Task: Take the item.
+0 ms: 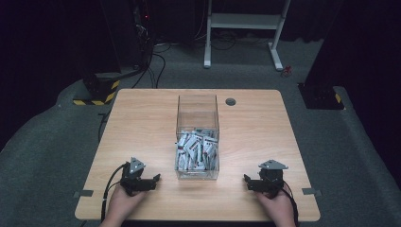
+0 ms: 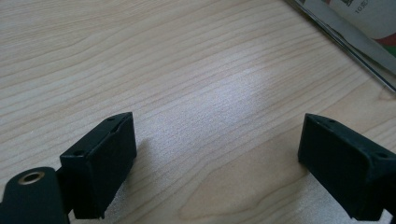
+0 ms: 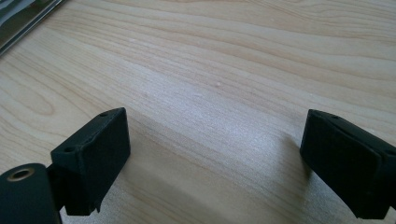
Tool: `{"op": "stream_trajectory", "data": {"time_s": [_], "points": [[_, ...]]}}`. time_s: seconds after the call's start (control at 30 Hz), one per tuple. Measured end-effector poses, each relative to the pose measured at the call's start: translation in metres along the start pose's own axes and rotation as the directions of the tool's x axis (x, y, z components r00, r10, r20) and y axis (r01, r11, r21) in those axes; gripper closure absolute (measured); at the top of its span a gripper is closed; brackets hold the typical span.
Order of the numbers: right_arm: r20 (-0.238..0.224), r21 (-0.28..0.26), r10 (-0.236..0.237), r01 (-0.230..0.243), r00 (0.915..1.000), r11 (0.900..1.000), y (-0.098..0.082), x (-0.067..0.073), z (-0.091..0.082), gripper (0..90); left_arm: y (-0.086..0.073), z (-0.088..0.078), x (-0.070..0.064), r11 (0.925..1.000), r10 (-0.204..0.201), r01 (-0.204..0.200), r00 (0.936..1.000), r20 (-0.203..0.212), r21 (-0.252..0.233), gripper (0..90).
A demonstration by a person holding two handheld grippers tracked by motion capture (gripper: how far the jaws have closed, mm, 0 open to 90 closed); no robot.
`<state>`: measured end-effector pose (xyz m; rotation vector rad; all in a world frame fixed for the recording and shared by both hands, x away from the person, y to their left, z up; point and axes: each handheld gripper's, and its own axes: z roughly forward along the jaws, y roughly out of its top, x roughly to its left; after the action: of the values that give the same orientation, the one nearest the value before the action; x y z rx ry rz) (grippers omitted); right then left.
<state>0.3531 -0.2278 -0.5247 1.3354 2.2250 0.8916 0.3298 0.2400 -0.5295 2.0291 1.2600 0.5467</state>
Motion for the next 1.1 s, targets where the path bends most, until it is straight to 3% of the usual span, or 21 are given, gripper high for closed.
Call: {"op": "stream_trajectory", "data": {"time_s": [0.23,0.7,0.77,0.93,1.1], "points": [[-0.008,-0.001,-0.017,0.017,0.9998,1.000,0.000,-0.002,0.000,8.0,-0.001,-0.001,0.000,1.0000,-0.003,0.003,1.0000,-0.005,0.002,11.3],[0.016,-0.001,0.011,-0.011,0.9998,1.000,-0.002,-0.005,-0.002,8.1,-0.004,-0.004,-0.002,0.9999,-0.016,0.016,0.9997,-0.017,0.005,9.6],[0.018,0.000,0.015,-0.015,0.9997,1.000,-0.003,-0.005,-0.003,8.1,-0.002,-0.006,-0.002,0.9991,-0.014,0.015,0.9999,-0.005,0.039,9.8],[0.012,0.000,0.013,-0.013,0.9998,1.000,-0.002,-0.006,-0.003,7.9,-0.001,-0.010,0.005,0.9971,-0.068,0.066,0.9966,0.046,0.036,10.6],[0.007,0.000,0.008,-0.008,0.9999,1.000,-0.002,-0.006,-0.002,7.8,0.001,-0.011,0.008,0.9976,-0.058,0.056,0.9961,0.066,0.040,11.9]]}}
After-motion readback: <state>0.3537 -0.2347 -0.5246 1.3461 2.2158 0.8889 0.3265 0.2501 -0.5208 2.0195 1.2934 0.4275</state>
